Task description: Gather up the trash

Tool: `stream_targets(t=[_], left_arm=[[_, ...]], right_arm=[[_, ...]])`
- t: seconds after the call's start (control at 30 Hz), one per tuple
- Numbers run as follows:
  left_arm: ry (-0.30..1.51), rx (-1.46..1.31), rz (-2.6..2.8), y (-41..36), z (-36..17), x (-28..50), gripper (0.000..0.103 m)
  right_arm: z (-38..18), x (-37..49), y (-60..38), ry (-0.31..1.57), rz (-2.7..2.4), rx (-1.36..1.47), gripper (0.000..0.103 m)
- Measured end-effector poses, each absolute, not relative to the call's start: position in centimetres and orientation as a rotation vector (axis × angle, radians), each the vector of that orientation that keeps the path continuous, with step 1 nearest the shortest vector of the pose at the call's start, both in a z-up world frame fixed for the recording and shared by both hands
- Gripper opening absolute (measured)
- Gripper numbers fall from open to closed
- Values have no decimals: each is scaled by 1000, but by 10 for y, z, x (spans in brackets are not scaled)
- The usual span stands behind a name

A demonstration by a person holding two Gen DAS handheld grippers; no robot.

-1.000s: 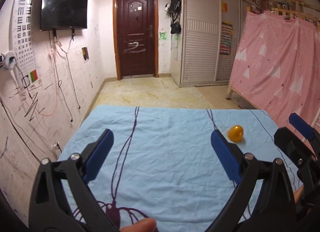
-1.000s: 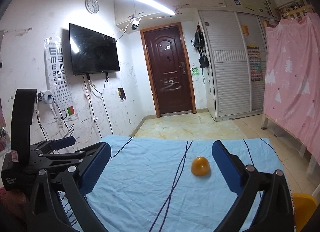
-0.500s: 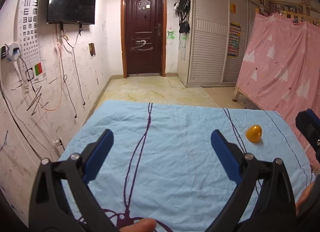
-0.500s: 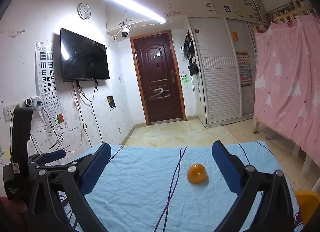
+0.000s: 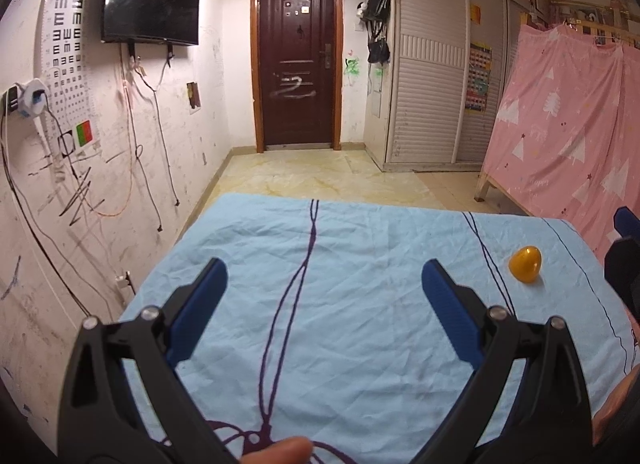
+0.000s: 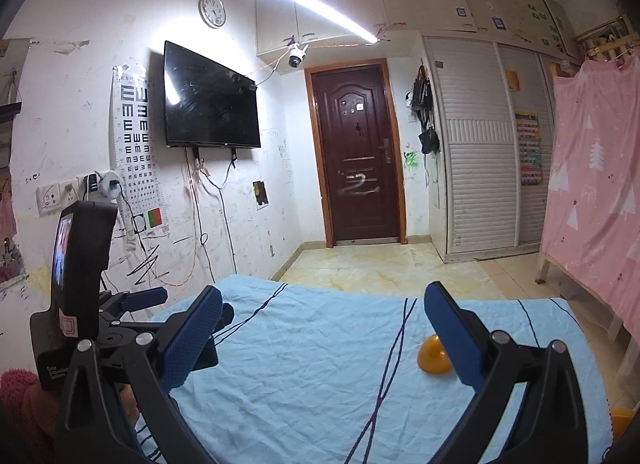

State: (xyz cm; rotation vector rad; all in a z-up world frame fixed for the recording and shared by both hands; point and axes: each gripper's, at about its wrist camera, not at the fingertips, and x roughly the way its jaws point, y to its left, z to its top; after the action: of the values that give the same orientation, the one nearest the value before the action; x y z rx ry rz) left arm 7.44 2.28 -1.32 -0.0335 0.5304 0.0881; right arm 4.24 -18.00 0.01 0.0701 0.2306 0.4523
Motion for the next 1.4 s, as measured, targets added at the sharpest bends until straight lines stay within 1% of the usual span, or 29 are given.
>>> stream_targets(t=[0.53, 1.1, 1.4], left_arm=[[553, -86, 143, 37, -17, 73, 94], [552, -72, 132, 35, -18, 74, 94], [552, -63, 127, 34, -17, 75, 94]], right_arm=[[-2, 46, -167, 272, 526, 40, 94], [-3, 46, -186, 241, 340, 56, 94], [-5, 46, -192, 239, 334, 66, 94]])
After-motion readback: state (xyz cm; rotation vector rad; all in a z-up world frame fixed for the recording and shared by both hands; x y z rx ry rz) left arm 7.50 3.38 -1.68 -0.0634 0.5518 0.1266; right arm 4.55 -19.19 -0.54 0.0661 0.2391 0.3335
